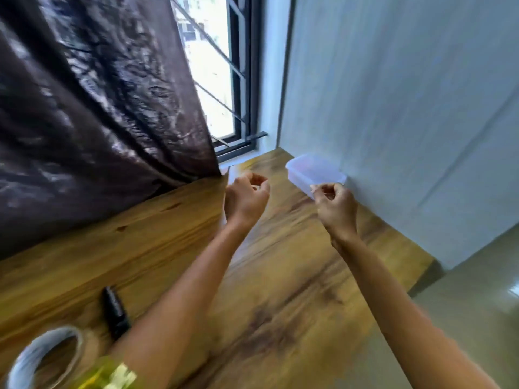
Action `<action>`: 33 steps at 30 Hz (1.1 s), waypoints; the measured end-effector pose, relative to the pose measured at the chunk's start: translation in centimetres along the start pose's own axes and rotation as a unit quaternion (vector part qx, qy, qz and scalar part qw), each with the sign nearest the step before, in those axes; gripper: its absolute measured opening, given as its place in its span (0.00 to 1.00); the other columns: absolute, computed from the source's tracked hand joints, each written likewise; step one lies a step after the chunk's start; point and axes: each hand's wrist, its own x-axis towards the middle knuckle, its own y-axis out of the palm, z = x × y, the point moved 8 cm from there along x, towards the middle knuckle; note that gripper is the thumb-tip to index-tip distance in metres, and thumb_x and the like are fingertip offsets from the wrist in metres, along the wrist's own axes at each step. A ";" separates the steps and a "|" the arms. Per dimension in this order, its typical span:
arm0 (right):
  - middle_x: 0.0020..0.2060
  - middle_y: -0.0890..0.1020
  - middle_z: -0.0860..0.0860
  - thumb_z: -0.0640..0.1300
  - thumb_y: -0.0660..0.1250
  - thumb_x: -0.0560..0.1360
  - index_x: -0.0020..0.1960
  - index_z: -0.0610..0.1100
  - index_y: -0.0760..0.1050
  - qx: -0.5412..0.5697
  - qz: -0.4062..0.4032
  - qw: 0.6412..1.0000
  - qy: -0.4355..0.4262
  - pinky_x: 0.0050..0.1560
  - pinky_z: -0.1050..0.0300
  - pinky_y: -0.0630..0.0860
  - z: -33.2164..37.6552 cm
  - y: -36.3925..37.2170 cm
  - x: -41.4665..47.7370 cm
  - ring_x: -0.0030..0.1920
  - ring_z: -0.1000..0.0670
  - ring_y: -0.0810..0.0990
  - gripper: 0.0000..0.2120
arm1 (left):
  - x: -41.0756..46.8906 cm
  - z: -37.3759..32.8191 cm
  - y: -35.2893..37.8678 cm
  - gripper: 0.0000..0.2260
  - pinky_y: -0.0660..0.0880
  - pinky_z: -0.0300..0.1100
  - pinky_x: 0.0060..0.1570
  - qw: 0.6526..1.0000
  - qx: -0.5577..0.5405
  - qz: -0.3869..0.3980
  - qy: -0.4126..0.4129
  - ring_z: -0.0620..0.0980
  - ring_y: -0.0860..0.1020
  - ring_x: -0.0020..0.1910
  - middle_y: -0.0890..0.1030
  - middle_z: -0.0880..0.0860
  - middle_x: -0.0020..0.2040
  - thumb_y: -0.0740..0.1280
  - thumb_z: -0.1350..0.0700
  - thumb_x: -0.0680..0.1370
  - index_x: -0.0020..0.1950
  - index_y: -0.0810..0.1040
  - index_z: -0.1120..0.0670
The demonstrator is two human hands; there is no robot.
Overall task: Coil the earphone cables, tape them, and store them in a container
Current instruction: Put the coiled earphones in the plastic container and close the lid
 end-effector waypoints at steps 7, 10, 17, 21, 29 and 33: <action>0.50 0.81 0.37 0.54 0.67 0.73 0.52 0.32 0.75 -0.003 -0.048 0.990 0.129 0.47 0.53 0.72 -9.6 1.2 10.2 0.43 0.49 0.74 0.23 | 8.8 0.7 12.4 0.13 0.69 0.40 0.51 0.993 0.015 0.111 -0.042 0.52 0.75 0.57 0.78 0.55 0.57 0.64 0.55 0.74 0.56 0.75 0.58; 0.52 0.81 0.38 0.55 0.67 0.72 0.53 0.32 0.74 0.010 -0.055 0.985 0.166 0.50 0.51 0.73 -11.9 2.2 11.9 0.47 0.45 0.78 0.25 | 11.4 2.3 16.0 0.19 0.69 0.42 0.55 0.986 0.033 0.149 -0.074 0.55 0.72 0.61 0.73 0.58 0.64 0.63 0.54 0.76 0.65 0.69 0.60; 0.57 0.79 0.41 0.52 0.68 0.72 0.60 0.35 0.71 0.042 -0.073 0.978 0.193 0.59 0.47 0.73 -14.3 3.6 13.5 0.57 0.42 0.77 0.24 | 15.2 5.5 20.4 0.19 0.70 0.44 0.49 0.972 -0.034 0.176 -0.151 0.55 0.74 0.55 0.74 0.58 0.59 0.60 0.52 0.77 0.64 0.69 0.61; 0.55 0.79 0.43 0.48 0.67 0.74 0.57 0.36 0.72 0.074 -0.083 0.974 0.199 0.58 0.49 0.74 -14.5 3.8 13.3 0.55 0.44 0.78 0.18 | 16.2 6.9 21.2 0.13 0.75 0.51 0.54 0.967 -0.074 0.177 -0.166 0.55 0.76 0.51 0.78 0.59 0.57 0.61 0.54 0.75 0.55 0.75 0.59; 0.53 0.80 0.47 0.43 0.64 0.75 0.62 0.39 0.72 0.107 -0.065 0.978 0.169 0.50 0.59 0.74 -12.1 2.3 11.1 0.51 0.50 0.79 0.17 | 13.2 6.4 17.8 0.11 0.75 0.50 0.57 0.973 -0.113 0.135 -0.149 0.53 0.76 0.54 0.77 0.55 0.55 0.64 0.54 0.75 0.55 0.75 0.56; 0.51 0.81 0.47 0.45 0.63 0.75 0.59 0.39 0.74 0.083 -0.046 0.987 0.132 0.52 0.54 0.76 -9.7 1.4 8.5 0.52 0.48 0.79 0.14 | 10.0 6.9 13.4 0.11 0.76 0.51 0.57 0.970 -0.158 0.110 -0.147 0.53 0.77 0.54 0.78 0.54 0.54 0.66 0.54 0.74 0.54 0.75 0.55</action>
